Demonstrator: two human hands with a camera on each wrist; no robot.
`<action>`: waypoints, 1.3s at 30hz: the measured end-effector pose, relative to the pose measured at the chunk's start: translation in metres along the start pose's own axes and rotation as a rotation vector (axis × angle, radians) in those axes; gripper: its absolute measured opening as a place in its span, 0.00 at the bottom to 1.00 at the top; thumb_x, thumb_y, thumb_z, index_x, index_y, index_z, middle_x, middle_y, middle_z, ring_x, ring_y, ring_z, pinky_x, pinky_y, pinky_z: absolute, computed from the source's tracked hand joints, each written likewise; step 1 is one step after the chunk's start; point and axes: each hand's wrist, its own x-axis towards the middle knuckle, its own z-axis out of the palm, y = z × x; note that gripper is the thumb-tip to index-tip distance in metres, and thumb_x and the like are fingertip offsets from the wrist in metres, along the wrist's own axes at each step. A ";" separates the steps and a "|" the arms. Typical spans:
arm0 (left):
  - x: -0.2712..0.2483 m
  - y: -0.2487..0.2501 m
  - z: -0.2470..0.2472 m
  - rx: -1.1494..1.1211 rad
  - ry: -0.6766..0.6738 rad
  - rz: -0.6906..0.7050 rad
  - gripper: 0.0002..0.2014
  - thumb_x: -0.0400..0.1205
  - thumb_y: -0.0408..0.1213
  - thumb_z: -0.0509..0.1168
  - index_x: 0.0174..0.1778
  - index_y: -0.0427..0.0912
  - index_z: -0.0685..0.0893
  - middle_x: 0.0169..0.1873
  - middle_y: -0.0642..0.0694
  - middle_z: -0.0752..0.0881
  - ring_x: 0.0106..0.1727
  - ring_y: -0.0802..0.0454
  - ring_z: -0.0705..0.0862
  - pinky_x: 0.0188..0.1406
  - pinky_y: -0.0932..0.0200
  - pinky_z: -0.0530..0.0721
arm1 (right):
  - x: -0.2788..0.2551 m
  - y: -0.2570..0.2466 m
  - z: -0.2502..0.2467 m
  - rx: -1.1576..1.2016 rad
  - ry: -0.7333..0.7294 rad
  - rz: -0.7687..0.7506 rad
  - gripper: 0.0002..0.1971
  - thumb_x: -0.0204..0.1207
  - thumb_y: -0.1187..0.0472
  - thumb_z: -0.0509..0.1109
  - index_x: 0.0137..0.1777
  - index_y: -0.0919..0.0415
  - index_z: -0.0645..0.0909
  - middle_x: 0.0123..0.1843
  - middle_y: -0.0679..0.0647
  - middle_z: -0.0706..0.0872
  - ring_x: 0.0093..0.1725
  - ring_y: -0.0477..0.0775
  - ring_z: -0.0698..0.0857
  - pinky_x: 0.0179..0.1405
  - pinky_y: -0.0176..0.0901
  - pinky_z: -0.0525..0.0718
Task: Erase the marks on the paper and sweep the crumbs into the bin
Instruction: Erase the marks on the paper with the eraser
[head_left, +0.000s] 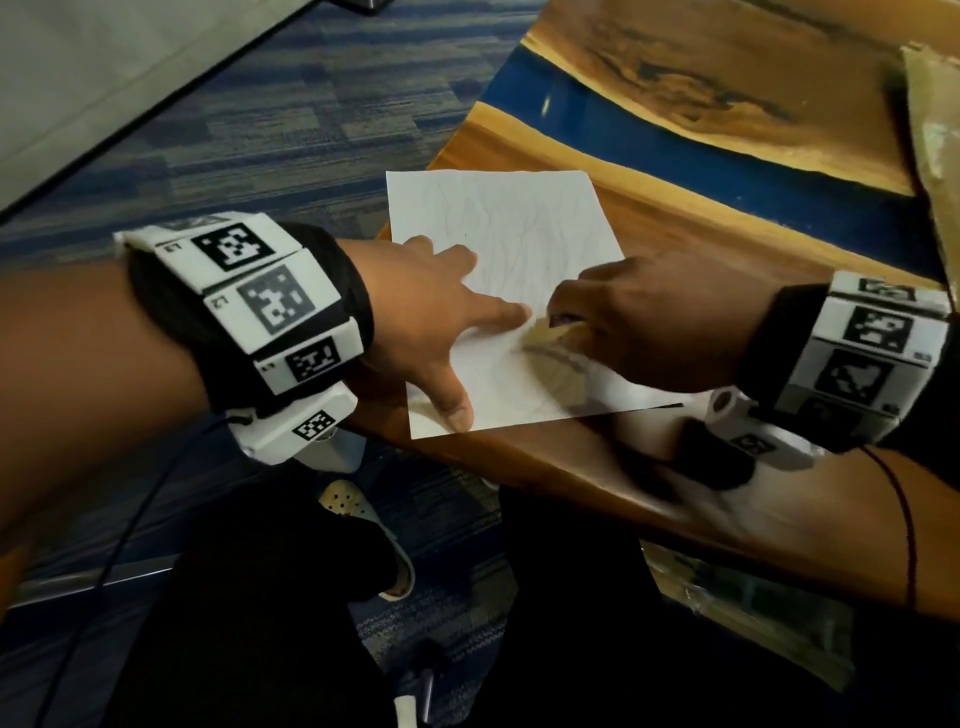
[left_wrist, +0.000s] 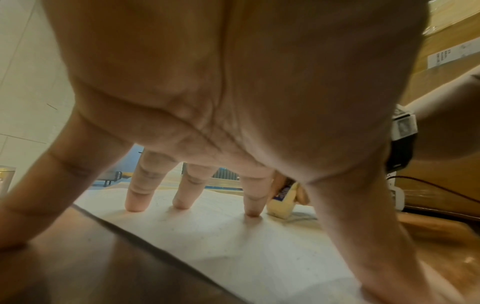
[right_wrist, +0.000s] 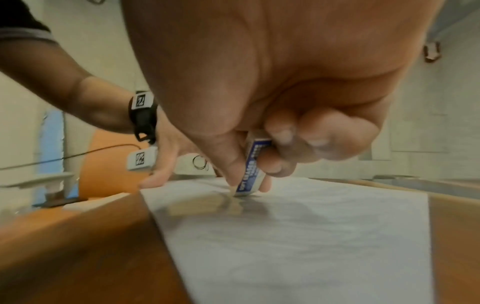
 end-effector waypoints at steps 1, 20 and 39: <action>0.000 0.000 0.000 0.001 -0.001 -0.002 0.58 0.59 0.83 0.66 0.80 0.81 0.40 0.84 0.43 0.54 0.80 0.33 0.62 0.72 0.32 0.74 | -0.002 -0.003 0.001 0.003 -0.006 -0.016 0.16 0.86 0.43 0.56 0.69 0.44 0.76 0.58 0.46 0.83 0.48 0.51 0.84 0.45 0.49 0.87; -0.010 -0.008 0.012 -0.004 0.008 -0.006 0.65 0.56 0.87 0.59 0.85 0.68 0.36 0.88 0.55 0.37 0.87 0.43 0.46 0.74 0.29 0.69 | 0.008 -0.054 -0.001 0.020 -0.019 -0.115 0.23 0.83 0.40 0.48 0.67 0.52 0.74 0.55 0.50 0.83 0.46 0.54 0.83 0.42 0.50 0.84; -0.011 -0.013 0.015 -0.031 0.064 0.005 0.69 0.56 0.87 0.61 0.88 0.55 0.43 0.88 0.61 0.38 0.86 0.49 0.51 0.72 0.30 0.72 | 0.039 -0.039 -0.006 0.006 0.010 -0.048 0.15 0.87 0.45 0.58 0.67 0.50 0.76 0.55 0.52 0.84 0.50 0.59 0.84 0.41 0.48 0.78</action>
